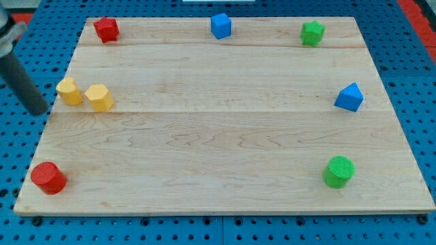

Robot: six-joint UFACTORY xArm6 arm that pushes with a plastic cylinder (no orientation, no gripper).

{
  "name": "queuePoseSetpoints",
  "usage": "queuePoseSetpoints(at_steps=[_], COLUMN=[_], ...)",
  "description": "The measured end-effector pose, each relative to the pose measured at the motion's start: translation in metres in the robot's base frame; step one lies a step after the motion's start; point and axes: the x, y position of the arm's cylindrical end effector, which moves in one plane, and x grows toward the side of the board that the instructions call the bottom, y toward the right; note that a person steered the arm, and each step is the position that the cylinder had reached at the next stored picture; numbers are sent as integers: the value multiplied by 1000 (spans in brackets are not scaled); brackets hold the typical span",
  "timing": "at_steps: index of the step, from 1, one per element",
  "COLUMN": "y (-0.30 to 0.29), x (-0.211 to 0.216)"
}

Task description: Move red star to the left center

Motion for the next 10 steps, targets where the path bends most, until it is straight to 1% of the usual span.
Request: queuePoseSetpoints(at_steps=[1, 2, 3, 4, 5, 6, 7, 8, 9, 10], y=[0, 50, 75, 42, 39, 35, 35, 56, 102, 69], x=[-36, -19, -12, -63, -102, -176, -223, -232, -206, -173])
